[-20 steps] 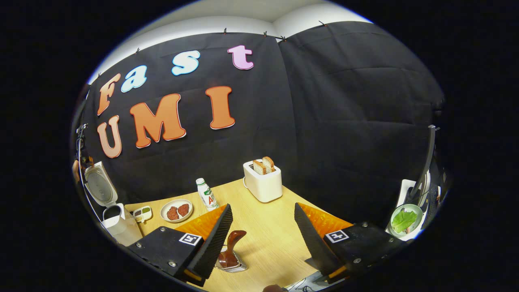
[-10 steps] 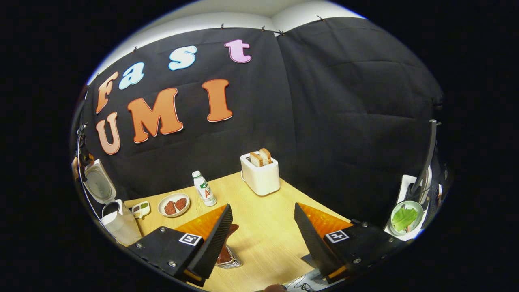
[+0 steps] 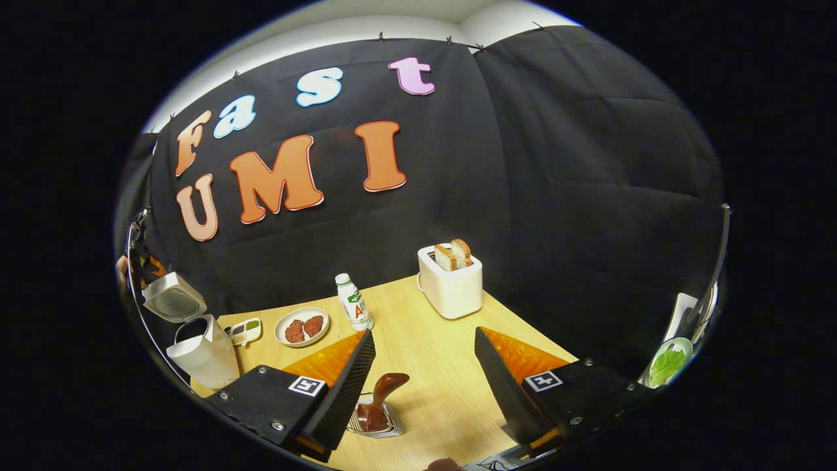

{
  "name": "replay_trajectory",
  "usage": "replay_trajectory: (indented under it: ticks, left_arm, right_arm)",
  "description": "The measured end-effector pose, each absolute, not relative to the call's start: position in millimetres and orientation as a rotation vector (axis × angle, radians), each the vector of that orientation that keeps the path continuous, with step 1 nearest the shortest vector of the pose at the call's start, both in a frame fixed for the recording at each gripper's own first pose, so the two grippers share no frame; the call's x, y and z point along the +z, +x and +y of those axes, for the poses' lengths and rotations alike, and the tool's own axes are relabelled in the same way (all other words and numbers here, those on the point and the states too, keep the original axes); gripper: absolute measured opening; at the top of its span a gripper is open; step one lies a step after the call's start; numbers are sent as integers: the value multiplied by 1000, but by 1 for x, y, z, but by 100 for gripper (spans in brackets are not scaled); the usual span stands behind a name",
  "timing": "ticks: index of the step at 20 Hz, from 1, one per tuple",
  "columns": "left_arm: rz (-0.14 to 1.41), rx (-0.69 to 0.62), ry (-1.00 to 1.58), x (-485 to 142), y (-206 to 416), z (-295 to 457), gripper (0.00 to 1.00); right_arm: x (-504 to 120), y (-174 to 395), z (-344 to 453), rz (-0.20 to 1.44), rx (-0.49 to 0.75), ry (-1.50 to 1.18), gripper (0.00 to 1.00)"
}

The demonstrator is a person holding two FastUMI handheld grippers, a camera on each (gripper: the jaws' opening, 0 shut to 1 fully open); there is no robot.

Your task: Close the left gripper, press the button to open the rice cooker; take a wooden spoon from the chopstick holder with the right hand, scoop a spoonful of rice and pour it into the rice cooker, then put the wooden spoon back into the chopstick holder.

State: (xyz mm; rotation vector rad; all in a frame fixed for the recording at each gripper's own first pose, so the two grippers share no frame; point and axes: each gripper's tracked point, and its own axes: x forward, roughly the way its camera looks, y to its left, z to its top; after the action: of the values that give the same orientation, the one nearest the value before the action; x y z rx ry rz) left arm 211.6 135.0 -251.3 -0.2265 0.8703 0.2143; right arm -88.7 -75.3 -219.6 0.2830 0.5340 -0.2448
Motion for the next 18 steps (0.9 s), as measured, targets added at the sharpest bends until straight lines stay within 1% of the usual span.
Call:
replay_trajectory:
  ticks: [3,5,8,11,13,15,16,17,18]
  left_arm:
    - [905,216,-213,-266,192,127,96]
    - [943,226,-198,-278,178,124,97]
    - [1027,246,-130,-303,156,119,98]
    - [1088,267,-120,-335,137,109,98]
    - [1144,282,-128,-367,120,106,98]
    - [1106,287,-111,-371,126,107,98]
    - [1136,284,-108,-368,118,103,99]
    - [1118,283,-105,-368,120,101,99]
    - [1140,275,-108,-366,114,98,100]
  right_arm:
    - [-222,-80,-76,542,-203,270,95]
    - [-224,-76,-77,541,-188,278,95]
    - [-228,-72,-77,546,-169,290,95]
    - [-232,-72,-76,551,-148,279,95]
    - [-234,-71,-75,554,-138,271,95]
    - [-234,-71,-72,557,-126,258,95]
    - [-233,-71,-71,556,-118,253,95]
    - [-230,-69,-69,551,-112,248,95]
    - [-226,-67,-67,544,-104,243,95]
